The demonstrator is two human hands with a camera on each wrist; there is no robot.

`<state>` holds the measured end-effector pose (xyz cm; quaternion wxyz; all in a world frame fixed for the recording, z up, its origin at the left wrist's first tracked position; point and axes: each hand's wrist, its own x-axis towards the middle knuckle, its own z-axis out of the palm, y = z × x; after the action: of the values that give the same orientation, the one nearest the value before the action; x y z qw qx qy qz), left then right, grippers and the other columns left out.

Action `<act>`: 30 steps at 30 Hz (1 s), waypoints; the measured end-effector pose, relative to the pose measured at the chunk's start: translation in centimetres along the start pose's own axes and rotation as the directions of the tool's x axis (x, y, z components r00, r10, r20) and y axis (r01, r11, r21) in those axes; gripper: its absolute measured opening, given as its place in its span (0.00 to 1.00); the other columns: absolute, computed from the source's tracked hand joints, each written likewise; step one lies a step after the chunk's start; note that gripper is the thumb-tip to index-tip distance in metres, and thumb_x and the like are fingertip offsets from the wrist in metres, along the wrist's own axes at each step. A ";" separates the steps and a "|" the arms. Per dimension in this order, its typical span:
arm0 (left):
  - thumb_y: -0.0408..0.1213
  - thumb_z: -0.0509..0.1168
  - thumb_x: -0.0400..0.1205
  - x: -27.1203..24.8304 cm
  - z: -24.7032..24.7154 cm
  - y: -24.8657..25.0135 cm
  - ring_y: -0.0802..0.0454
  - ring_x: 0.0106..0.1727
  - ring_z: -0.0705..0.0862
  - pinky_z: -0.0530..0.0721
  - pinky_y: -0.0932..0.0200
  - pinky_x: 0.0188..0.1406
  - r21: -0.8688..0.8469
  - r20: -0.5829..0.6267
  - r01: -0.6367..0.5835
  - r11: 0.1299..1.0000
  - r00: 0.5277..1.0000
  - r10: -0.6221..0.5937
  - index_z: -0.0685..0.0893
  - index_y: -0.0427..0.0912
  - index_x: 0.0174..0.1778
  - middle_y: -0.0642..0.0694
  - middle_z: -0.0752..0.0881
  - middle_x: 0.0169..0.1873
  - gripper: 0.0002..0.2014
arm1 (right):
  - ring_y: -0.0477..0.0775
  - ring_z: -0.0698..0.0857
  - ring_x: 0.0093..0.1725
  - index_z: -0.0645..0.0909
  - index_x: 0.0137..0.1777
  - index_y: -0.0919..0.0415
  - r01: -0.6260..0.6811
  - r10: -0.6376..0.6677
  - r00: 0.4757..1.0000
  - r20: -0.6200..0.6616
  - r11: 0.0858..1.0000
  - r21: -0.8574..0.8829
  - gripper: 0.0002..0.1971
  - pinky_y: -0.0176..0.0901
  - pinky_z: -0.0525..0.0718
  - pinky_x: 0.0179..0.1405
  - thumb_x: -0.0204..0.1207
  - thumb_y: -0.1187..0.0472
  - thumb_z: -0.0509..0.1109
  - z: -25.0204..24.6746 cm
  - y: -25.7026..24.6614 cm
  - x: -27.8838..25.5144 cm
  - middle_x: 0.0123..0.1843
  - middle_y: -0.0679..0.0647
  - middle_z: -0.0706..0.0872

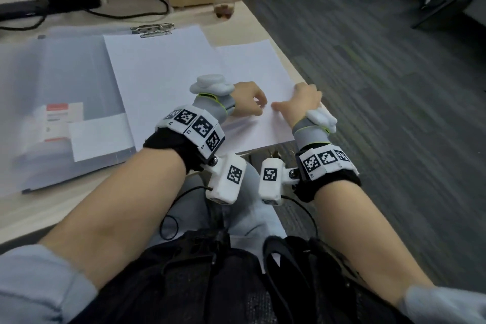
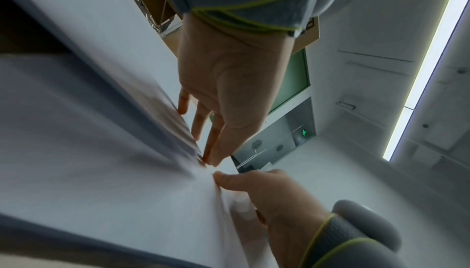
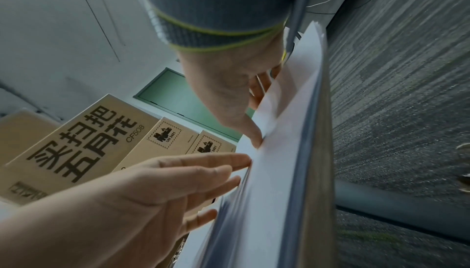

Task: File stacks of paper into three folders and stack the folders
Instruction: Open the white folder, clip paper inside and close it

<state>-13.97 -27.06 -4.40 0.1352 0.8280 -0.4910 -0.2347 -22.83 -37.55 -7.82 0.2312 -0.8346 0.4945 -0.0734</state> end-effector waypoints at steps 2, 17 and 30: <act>0.33 0.63 0.79 0.4 0.0 -0.6 0.47 0.62 0.81 0.65 0.67 0.48 -0.034 0.015 0.003 0.999 1.000 -0.002 0.85 0.42 0.57 0.47 0.85 0.58 0.12 | 0.61 0.69 0.71 0.75 0.67 0.62 0.025 -0.024 0.999 -0.046 0.999 0.039 0.26 0.51 0.72 0.64 0.70 0.58 0.74 -0.2 -0.1 -0.2 0.70 0.58 0.73; 0.32 0.65 0.82 1.5 0.4 -3.1 0.62 0.46 0.88 0.82 0.77 0.49 -0.678 0.069 0.120 0.726 0.993 -0.100 0.86 0.31 0.56 0.45 0.90 0.49 0.10 | 0.62 0.78 0.38 0.83 0.42 0.60 0.044 -0.037 0.999 -0.033 0.969 0.242 0.07 0.42 0.74 0.32 0.67 0.68 0.65 -1.4 -0.7 -0.4 0.37 0.57 0.82; 0.28 0.62 0.82 1.3 -1.1 -3.2 0.58 0.38 0.83 0.81 0.70 0.30 -0.794 -0.232 -0.029 0.607 0.938 -0.258 0.81 0.35 0.62 0.43 0.85 0.48 0.13 | 0.69 0.81 0.45 0.85 0.46 0.57 0.124 -0.082 0.978 -0.190 0.967 0.222 0.09 0.47 0.76 0.40 0.74 0.65 0.62 -4.5 -2.0 -1.4 0.46 0.66 0.85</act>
<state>-10.48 -26.65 -5.24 0.5473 0.7408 -0.2540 -0.2952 -23.51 -36.98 -2.84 0.2776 -0.8164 0.4572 -0.2177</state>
